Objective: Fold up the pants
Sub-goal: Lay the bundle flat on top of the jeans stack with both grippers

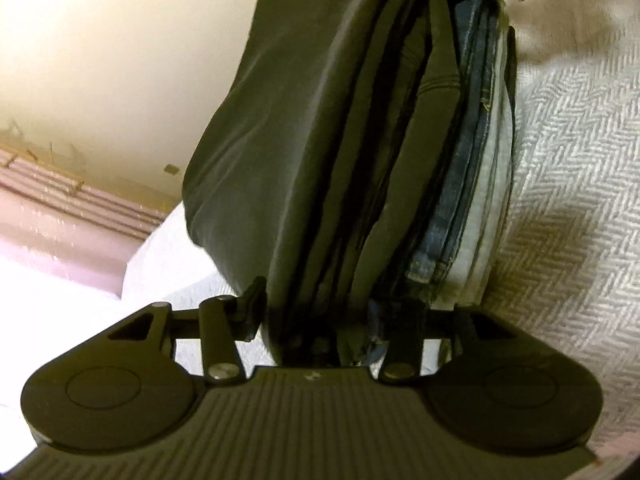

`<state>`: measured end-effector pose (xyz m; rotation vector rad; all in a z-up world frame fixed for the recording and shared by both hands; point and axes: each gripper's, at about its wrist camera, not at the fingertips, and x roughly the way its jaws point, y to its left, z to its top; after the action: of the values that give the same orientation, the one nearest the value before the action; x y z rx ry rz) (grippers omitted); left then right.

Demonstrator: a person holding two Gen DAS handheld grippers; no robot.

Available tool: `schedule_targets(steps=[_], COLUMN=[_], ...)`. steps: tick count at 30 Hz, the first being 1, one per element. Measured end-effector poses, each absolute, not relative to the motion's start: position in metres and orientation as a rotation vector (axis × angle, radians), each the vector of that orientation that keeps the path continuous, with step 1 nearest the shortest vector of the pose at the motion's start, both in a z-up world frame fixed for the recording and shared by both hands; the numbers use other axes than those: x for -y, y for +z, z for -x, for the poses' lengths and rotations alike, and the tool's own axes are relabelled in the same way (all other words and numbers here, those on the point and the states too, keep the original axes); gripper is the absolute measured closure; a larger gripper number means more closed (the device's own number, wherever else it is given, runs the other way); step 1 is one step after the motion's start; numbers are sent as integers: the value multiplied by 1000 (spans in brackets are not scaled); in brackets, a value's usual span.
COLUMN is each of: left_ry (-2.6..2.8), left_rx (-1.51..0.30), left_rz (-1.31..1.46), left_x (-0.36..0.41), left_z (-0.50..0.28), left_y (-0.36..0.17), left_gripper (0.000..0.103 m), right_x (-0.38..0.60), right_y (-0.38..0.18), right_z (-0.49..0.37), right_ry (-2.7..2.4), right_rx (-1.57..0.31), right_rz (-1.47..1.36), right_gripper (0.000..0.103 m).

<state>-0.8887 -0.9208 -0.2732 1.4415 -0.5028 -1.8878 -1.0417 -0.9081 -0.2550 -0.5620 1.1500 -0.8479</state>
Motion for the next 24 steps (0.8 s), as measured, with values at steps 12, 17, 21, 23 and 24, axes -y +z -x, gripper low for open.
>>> schedule_targets(steps=[12,17,21,23,24], left_ry=[-1870,-1884,-1905,-1927,-1931], left_rx=[155,-15,-107,-144,-145], left_rz=[-1246,-1110,-1156,-1154,-1154], left_x=[893,925,945,948,947], left_z=[853,856,862,859,859], left_y=[-221,-209,-237,-246,-248], left_gripper=[55,60,60,60,60], right_x=[877,921,953,958,956], right_y=[-170,-141,-174,-189,-191], right_z=[1103,1100,1114,1123,1125], right_ry=[-944,-923,-912,-897,-893], right_rx=[-927,-736,-741,-717,-720], right_rz=[67,-203,-454,-538,-542], right_gripper=[56,63,63,63,63])
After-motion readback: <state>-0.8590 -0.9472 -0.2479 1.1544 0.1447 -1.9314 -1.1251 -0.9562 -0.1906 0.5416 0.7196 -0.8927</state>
